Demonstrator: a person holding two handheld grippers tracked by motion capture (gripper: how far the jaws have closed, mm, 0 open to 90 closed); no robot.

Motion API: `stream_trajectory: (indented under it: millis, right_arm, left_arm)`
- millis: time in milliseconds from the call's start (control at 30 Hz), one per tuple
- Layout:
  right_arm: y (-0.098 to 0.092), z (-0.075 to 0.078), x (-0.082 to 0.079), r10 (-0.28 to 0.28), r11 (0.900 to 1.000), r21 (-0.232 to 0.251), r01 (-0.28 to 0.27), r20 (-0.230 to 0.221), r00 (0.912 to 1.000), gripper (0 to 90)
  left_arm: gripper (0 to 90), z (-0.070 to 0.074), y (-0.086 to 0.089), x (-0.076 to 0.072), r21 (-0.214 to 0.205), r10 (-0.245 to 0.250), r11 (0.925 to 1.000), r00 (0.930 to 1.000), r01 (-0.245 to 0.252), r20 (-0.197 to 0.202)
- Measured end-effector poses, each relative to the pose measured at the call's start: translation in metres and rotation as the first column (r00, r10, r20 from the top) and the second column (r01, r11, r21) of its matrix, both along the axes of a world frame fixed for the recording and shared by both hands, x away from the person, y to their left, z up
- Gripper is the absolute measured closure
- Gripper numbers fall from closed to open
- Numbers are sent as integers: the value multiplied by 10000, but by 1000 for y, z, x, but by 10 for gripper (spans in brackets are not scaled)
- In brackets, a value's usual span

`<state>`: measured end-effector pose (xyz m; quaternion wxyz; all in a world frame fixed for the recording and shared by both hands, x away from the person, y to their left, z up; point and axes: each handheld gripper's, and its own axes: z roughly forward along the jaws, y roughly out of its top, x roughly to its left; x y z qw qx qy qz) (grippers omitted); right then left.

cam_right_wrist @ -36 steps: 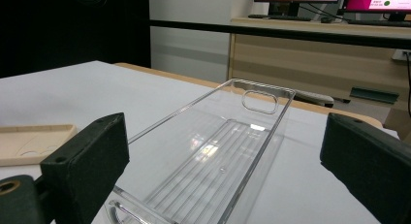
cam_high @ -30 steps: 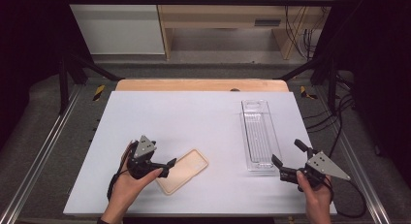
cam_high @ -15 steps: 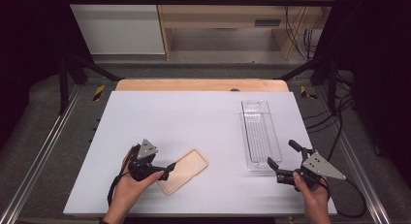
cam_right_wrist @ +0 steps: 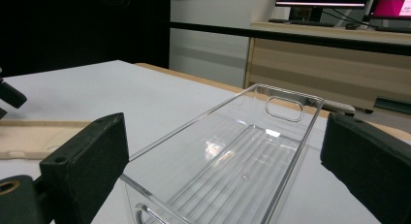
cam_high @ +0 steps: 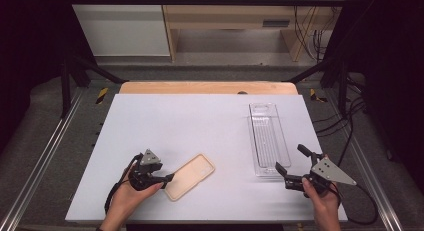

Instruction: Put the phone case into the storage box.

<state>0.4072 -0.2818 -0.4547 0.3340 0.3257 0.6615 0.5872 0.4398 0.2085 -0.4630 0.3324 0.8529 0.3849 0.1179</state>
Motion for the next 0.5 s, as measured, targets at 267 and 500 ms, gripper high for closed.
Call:
stream_trajectory:
  millis: [267, 500]
  right_arm:
    - [1, 0, 0, 2, 10000, -85, -2, -8, 10000, 37]
    - [1, 0, 0, -21, 9999, -110, 21, -30, 10000, 37]
  left_arm:
    - [626, -4, -4, 1, 29, -102, 9999, 9995, 102, -296]
    - [754, -8, -1, 4, -226, 21, 9997, 9992, -30, -406]
